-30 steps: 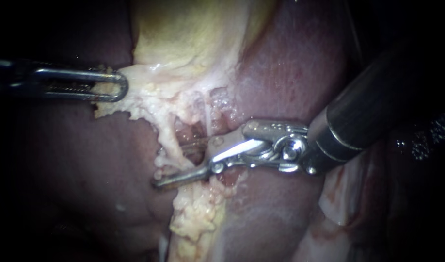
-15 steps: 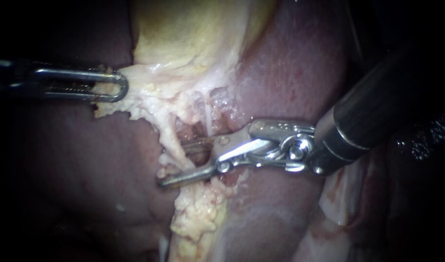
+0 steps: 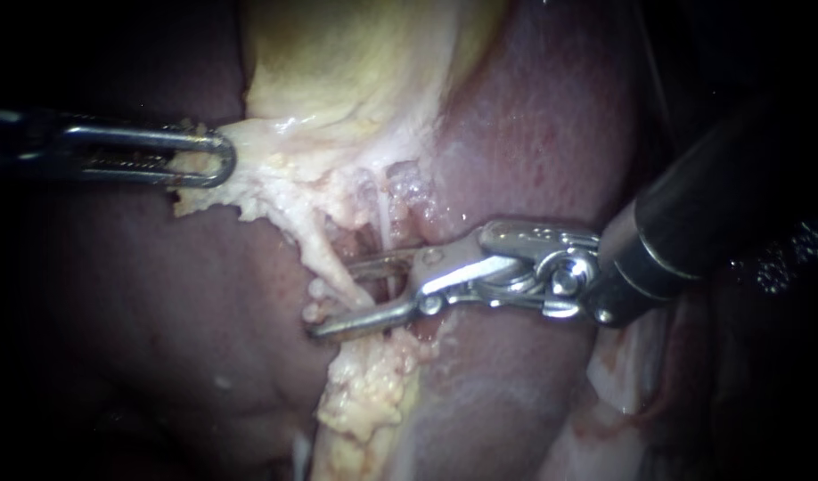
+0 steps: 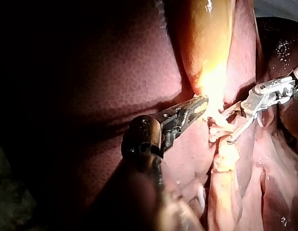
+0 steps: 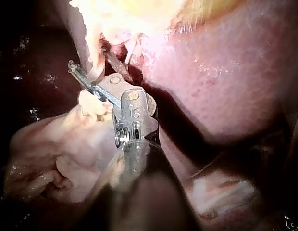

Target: Going back second clip left tube

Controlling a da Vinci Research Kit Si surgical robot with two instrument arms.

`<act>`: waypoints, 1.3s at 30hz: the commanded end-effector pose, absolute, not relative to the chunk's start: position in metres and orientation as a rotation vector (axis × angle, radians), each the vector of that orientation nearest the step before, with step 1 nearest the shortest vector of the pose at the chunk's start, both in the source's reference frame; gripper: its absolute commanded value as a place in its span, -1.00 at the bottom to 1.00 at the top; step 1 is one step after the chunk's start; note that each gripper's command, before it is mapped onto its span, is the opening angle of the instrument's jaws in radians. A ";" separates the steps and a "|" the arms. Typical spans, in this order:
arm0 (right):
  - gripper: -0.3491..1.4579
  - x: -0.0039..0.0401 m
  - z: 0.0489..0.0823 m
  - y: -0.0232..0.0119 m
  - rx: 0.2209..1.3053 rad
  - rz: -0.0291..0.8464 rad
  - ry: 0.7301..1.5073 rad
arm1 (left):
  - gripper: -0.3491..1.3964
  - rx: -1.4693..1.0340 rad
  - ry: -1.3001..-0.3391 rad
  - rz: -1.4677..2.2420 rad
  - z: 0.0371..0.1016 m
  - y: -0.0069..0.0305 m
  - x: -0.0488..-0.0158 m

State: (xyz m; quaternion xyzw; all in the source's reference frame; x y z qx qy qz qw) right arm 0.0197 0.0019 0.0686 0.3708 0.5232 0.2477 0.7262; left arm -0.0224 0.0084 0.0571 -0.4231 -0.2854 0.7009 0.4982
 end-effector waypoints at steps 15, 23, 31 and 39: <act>-0.06 0.0212 0.0697 0.0011 0.891 0.536 1.222 | -1.00 -1.025 -0.691 1.697 0.0572 0.0084 -0.0224; -0.06 0.0236 0.0705 -0.0015 0.943 0.364 1.255 | -1.00 -1.024 -0.691 1.696 0.0571 0.0084 -0.0224; -0.07 0.0250 0.0699 -0.0024 0.843 0.187 1.322 | -1.00 -1.024 -0.691 1.696 0.0571 0.0084 -0.0224; -0.09 0.0249 0.0704 -0.0016 0.894 0.329 1.276 | -1.00 -1.024 -0.691 1.696 0.0571 0.0084 -0.0225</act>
